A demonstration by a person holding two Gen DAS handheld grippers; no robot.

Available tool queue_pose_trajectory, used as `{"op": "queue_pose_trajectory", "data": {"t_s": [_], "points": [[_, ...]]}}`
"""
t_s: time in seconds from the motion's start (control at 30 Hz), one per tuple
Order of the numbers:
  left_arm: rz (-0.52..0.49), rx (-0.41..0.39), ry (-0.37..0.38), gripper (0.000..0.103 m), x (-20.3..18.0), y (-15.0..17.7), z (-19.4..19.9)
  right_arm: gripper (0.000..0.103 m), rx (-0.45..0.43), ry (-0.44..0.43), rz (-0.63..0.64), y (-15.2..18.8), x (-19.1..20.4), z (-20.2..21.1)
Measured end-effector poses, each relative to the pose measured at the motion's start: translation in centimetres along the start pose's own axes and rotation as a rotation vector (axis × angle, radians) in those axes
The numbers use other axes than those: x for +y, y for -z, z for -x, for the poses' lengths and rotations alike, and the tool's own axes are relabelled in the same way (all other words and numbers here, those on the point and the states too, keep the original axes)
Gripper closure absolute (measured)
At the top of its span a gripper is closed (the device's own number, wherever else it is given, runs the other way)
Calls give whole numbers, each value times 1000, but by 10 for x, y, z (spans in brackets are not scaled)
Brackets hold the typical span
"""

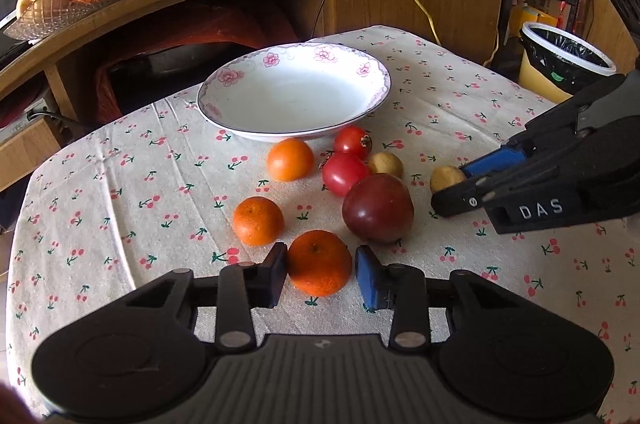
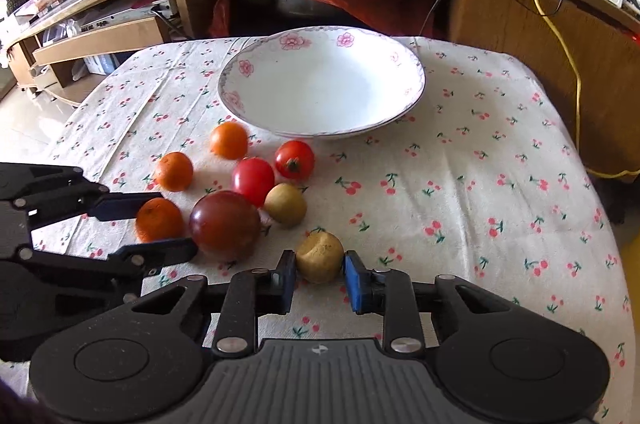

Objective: Organize fruits
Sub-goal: 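Grasp a tangerine with the left tool while the right tool grasps the small brown potato, then carry the tangerine and potato into the white bowl and open both tools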

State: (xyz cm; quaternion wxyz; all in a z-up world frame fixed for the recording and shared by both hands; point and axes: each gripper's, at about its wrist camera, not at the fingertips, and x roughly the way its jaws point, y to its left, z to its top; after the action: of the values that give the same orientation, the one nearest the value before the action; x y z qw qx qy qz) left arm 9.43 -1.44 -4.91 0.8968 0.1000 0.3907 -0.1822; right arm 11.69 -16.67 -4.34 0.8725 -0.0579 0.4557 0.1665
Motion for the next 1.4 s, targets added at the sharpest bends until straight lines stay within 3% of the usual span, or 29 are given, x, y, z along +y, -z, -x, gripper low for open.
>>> {"op": "queue_pose_trajectory", "data": {"t_s": [0.53,0.83,1.4], "points": [[-9,-2,-19,48,2,1,-2,77,-4,-25,6,3,-2,0],[-24,11,-19,60,-1,-2,-1,82,9,-8,15,1,2,2],[12,-26,0,61,2,-23,9,83,-48,-39,2,-12,8,16]]}}
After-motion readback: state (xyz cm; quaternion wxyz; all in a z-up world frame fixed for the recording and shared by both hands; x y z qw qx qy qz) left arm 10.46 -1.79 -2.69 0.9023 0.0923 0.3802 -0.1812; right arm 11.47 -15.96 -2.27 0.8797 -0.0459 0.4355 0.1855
